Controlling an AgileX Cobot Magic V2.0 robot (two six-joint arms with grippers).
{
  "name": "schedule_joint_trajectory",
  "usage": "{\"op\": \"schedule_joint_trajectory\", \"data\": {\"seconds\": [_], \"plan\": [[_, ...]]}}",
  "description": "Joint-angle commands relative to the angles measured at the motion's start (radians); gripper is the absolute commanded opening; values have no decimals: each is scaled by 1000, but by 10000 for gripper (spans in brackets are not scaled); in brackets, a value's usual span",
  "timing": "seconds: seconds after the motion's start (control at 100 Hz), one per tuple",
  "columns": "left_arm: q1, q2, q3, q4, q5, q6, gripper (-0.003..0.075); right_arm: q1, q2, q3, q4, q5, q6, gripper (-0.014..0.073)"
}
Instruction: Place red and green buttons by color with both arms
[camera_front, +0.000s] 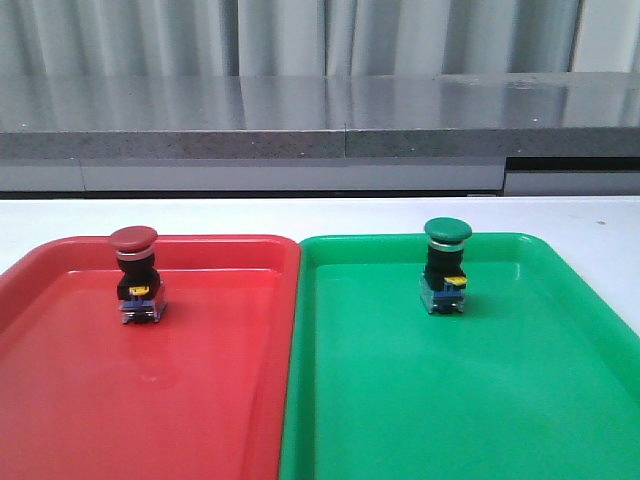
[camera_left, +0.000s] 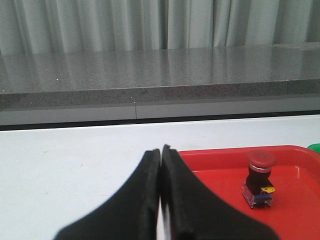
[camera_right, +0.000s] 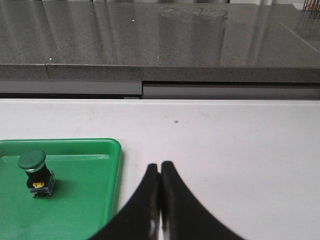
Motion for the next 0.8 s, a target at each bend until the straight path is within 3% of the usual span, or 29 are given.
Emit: {"op": "schedule_joint_trajectory", "data": {"seconds": [0.0, 0.14, 0.39, 0.65, 0.79], "plan": [[2, -33, 25, 0, -81, -3, -19, -7, 9, -19, -34, -92, -4, -67], [2, -33, 25, 0, -81, -3, -19, -7, -17, 32, 11, -200, -63, -67], [2, -33, 25, 0, -81, -3, -19, -7, -147, 156, 298, -293, -424, -67], [2, -33, 25, 0, -81, -3, -19, -11, -296, 308, 309, -361, -433, -67], [2, -33, 25, 0, -81, -3, -19, -63, -298, 376, 349, -403, -431, -67]]}}
